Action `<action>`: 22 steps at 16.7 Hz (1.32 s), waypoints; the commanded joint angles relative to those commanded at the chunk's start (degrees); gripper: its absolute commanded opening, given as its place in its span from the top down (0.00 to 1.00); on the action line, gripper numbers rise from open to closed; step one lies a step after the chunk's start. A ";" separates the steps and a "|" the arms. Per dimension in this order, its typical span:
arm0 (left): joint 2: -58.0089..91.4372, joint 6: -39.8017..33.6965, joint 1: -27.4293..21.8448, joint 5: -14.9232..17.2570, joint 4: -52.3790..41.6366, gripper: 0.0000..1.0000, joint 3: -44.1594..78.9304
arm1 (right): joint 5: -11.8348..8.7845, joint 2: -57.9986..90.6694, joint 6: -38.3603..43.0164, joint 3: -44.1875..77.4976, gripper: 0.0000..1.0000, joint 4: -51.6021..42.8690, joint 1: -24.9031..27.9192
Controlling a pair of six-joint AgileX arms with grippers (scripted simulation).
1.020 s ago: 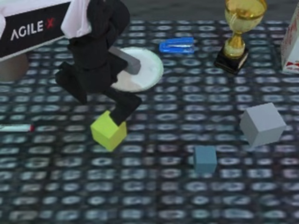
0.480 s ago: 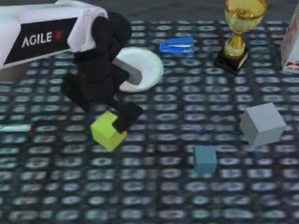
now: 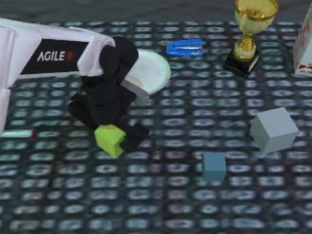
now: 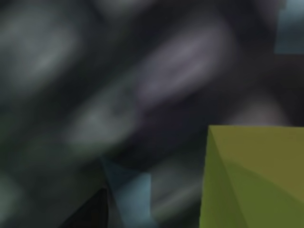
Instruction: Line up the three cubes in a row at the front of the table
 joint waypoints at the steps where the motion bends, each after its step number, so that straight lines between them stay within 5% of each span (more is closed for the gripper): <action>1: 0.00 0.00 0.00 0.00 0.00 0.00 0.00 | 0.00 0.00 0.00 0.00 0.00 0.00 0.00; 14: 0.00 0.00 0.00 0.00 0.00 0.98 0.00 | 0.00 0.00 0.00 0.00 0.00 0.00 0.00; 22: 0.00 0.00 0.00 0.00 0.00 1.00 0.00 | 0.00 0.00 0.00 0.00 0.00 0.00 0.00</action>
